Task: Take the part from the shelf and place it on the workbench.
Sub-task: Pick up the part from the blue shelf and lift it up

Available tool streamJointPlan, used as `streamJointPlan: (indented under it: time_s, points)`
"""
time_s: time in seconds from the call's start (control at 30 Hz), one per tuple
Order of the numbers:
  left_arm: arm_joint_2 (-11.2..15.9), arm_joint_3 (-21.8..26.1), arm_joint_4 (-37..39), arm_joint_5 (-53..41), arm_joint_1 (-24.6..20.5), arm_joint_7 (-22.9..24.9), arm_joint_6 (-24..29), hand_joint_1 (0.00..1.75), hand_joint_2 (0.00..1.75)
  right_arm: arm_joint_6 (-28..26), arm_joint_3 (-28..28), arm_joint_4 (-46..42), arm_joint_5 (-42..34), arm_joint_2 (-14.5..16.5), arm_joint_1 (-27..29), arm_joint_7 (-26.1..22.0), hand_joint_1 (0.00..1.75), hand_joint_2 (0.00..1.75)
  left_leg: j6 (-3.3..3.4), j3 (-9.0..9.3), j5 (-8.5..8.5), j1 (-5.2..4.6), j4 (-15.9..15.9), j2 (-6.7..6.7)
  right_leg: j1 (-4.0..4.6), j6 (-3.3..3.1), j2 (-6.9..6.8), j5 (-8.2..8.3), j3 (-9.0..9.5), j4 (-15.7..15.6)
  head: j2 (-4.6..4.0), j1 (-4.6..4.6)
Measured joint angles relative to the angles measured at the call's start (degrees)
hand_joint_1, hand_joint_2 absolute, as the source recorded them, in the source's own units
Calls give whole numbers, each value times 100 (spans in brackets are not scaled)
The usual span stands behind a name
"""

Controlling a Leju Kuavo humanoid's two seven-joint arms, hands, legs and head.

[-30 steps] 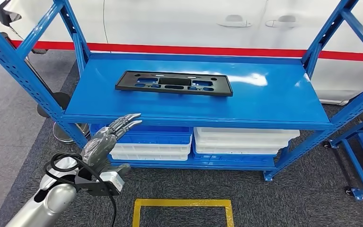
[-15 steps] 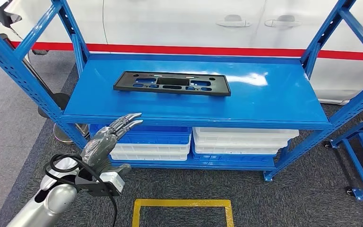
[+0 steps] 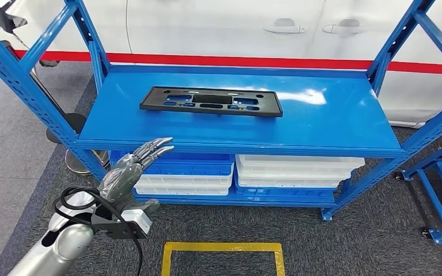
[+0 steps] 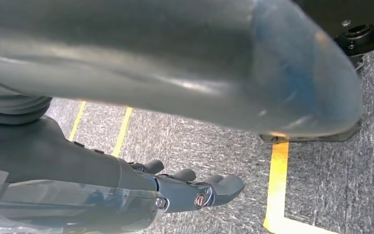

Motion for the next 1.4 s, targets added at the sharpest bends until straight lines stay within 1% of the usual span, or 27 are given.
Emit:
streamJointPlan:
  time_s: [0.07, 0.1, 0.2, 0.23, 0.27, 0.3, 0.37, 0.43, 0.53, 0.6, 0.63, 0.7, 0.73, 0.77, 0.8, 0.87, 0.9, 0.93, 1.0, 1.1, 1.17, 1.23, 1.27, 1.3, 1.33, 1.37, 1.4]
  points:
    - [2, -1, -25, 1, -1, 1, 0, 0, 0, 0, 0, 0, 0, 1, -2, 0, 0, 0, 57, 38, 38, 35, -73, 38, 8, 24, -54, -72, -25, 86, 0, 2]
    - [2, -1, -36, 1, -1, 1, -1, 0, 0, 0, 0, 0, 0, 0, -4, 0, 0, 0, 87, 58, 58, 54, -115, 62, 16, 29, -113, -184, -101, 256, 0, 2]
    - [8, -2, -48, 1, 18, 5, -10, 0, 0, 0, 0, 0, 0, -1, -10, 0, 0, 0, 115, 65, 72, 60, -144, 127, 14, 33, -269, -693, -643, 1326, 0, 1]
    - [9, -4, -48, 0, 28, 7, -14, 0, 0, 0, 0, 0, 0, -1, -8, 0, 0, 0, 110, 63, 68, 58, -140, 142, 11, 37, -283, -750, -784, 1583, 0, 1]
    - [8, -5, -48, 0, 33, 7, -17, 0, 0, 0, 0, 0, 0, -1, -5, 0, 0, 0, 101, 65, 61, 59, -135, 152, 9, 38, -290, -683, -815, 1613, 0, 2]
    - [8, -7, -48, 0, 36, 7, -19, 0, 0, 0, 0, 0, 0, -1, -3, 0, 0, 0, 85, 70, 50, 62, -126, 157, 7, 34, -298, -521, -735, 1427, 0, 2]
    - [9, -7, -48, 0, 36, 8, -20, 0, 0, -1, 0, 0, 0, -2, -5, 0, 0, 0, 31, 82, 9, 61, -89, 163, 10, 7, -327, -133, -355, 650, 0, 2]
    - [13, -5, -48, -1, 32, 11, -21, 0, 0, -1, -1, 0, 0, -2, -11, 0, 0, 0, -40, 80, -31, 47, -51, 167, 37, -41, -339, 18, -119, 151, 0, 1]
    - [14, -8, -57, -1, 31, 14, -22, 0, 0, 0, -2, 0, 0, 1, -13, 0, 0, 0, -142, 90, -50, 50, -52, 168, 58, -136, -330, 6, -100, 101, 0, 1]
    - [16, -6, -69, -1, 29, 15, -22, 0, 0, -1, -2, 0, 0, 7, -15, 0, 0, 0, -203, 31, -177, 66, 122, 167, 38, -213, -333, 14, -64, 69, 0, 1]
    - [19, -3, -74, -1, 30, 15, -22, 0, 0, -2, -2, 0, 1, 9, -15, 0, 0, 0, -227, -79, -316, 77, 368, 167, 29, -248, -336, 12, -46, 56, 0, 0]
    - [21, -3, -78, -2, 46, 15, -24, 0, 0, -4, -2, 0, 8, 10, -12, 1, 0, 0, -263, -454, -652, 87, 1134, 166, 42, -292, -333, -11, -29, 58, 0, 0]
    - [21, -4, -78, -3, 61, 15, -25, 0, 0, -4, -2, 0, 12, 10, -11, 1, 0, 0, -272, -634, -743, 91, 1463, 166, 51, -303, -328, -26, -18, 61, 0, 0]
    - [21, -4, -78, -3, 74, 15, -27, 0, 0, -4, -2, 0, 16, 10, -11, 1, 0, 0, -271, -737, -731, 91, 1621, 166, 61, -308, -321, -44, 0, 63, 0, 0]
    - [21, -4, -79, -4, 81, 15, -29, 0, 0, -4, -2, 0, 21, 10, -10, 2, 0, 0, -256, -724, -602, 89, 1541, 166, 71, -308, -313, -66, 28, 64, 0, -1]
    - [22, -4, -85, -7, 83, 15, -31, 0, 0, -3, -2, 1, 31, 16, -7, 2, 0, 0, -179, -408, -168, 70, 806, 164, 87, -295, -300, -124, 106, 63, 0, 0]
    - [22, -5, -91, -9, 83, 15, -31, 0, 0, -1, -1, 2, 39, 26, -7, 2, 0, 0, -128, -224, -19, 51, 421, 163, 101, -277, -296, -153, 134, 67, 0, 0]
    - [23, -5, -102, -11, 85, 14, -31, 0, 0, 2, -1, 4, 48, 37, -7, 1, 0, 0, -87, -98, 56, 27, 149, 163, 100, -252, -291, -172, 145, 64, 0, 1]
    - [29, -6, -124, -16, 93, 14, -31, 0, 0, 4, 0, 7, 68, 52, -8, -2, 0, 0, -33, -24, 34, -12, -31, 163, 96, -179, -287, -163, 153, 72, 0, 0]
    - [33, -9, -150, -26, 102, 9, -31, 0, 0, 4, 0, 7, 87, 47, -8, -7, 0, 0, 46, 108, 21, 21, -151, 160, 82, -91, -298, -203, 140, 244, 0, 2]
    - [33, -14, -156, -34, 103, 4, -36, 0, 0, 5, 0, 7, 92, 44, -13, -9, 0, 0, 89, 196, 4, 40, -189, 166, 64, -52, -307, -463, -125, 746, 0, 3]
    - [33, -22, -157, -44, 112, 4, -42, 0, 0, 5, 0, 7, 95, 45, -13, -8, 0, 0, 109, 223, -33, 35, -186, 170, 53, -14, -311, -731, -577, 1420, 0, 2]
    - [33, -27, -157, -47, 121, 3, -44, 0, 0, 5, 0, 7, 95, 45, -8, -7, 0, 0, 108, 245, -58, 33, -184, 169, 49, -4, -313, -748, -743, 1607, 0, 2]
    - [32, -33, -157, -50, 129, 3, -44, 0, 0, 5, 0, 7, 96, 44, -1, -6, 0, 0, 103, 277, -88, 34, -182, 165, 48, -3, -313, -645, -814, 1601, 0, 2]
    - [32, -38, -157, -51, 136, 4, -44, 0, 0, 3, 0, 7, 96, 42, 5, -4, 0, 0, 92, 326, -125, 36, -180, 161, 48, -8, -315, -427, -779, 1388, 0, 2]
    - [33, -41, -157, -52, 140, 4, -44, 0, 0, 2, 0, 7, 96, 38, 8, -3, 0, 0, 75, 389, -170, 38, -179, 160, 48, -18, -319, -136, -652, 996, 0, 2]
    - [33, -43, -157, -52, 140, 4, -44, 0, 0, 1, -1, 7, 96, 34, 12, -3, 0, 0, 52, 451, -214, 36, -182, 162, 54, -35, -328, 70, -518, 633, 0, 2]
